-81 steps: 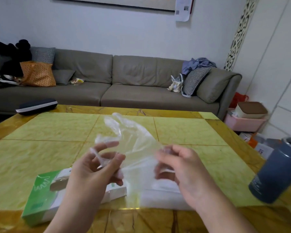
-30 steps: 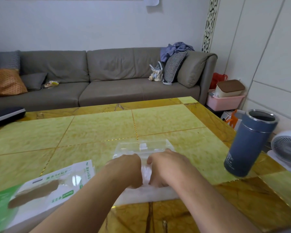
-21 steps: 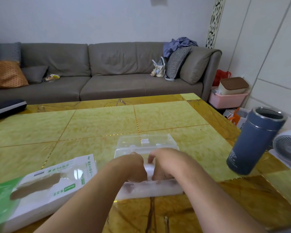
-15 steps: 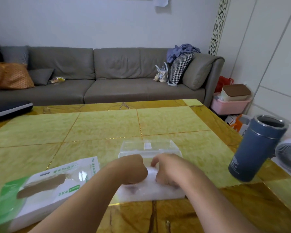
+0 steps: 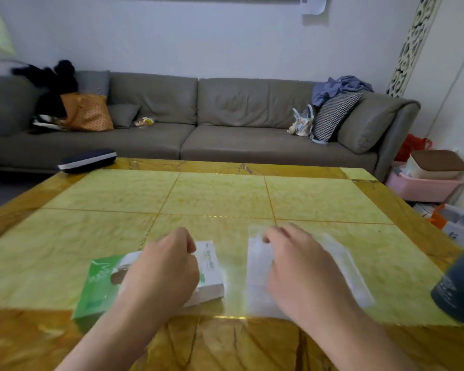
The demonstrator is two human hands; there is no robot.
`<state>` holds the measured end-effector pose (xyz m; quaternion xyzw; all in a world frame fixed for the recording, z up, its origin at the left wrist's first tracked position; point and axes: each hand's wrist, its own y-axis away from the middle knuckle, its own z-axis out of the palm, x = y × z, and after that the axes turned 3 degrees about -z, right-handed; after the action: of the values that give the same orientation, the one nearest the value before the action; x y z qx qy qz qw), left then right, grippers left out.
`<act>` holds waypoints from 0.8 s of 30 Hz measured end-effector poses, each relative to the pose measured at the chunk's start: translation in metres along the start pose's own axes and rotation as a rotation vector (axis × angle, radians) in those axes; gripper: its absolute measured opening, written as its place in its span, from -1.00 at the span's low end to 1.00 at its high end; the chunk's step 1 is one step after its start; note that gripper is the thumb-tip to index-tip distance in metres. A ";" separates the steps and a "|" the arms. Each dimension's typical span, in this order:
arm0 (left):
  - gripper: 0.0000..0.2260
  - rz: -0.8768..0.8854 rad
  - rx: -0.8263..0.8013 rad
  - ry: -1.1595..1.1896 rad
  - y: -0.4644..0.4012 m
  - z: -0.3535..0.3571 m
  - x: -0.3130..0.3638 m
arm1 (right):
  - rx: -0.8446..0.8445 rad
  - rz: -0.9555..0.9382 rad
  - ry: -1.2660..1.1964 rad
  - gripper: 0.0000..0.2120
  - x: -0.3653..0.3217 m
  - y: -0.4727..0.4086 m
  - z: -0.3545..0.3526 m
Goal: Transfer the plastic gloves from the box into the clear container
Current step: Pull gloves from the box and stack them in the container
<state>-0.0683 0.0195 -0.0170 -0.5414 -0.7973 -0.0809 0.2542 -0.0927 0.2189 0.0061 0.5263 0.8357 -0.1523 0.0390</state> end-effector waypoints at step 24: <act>-0.86 -0.104 0.106 0.055 -0.017 -0.009 -0.084 | -0.291 -0.397 -0.105 -0.30 -0.062 -0.003 0.089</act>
<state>-0.0572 -0.0601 -0.0476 -0.4825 -0.8203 -0.0664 0.2997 -0.0766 0.1371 -0.0639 0.3320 0.9326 -0.0624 0.1269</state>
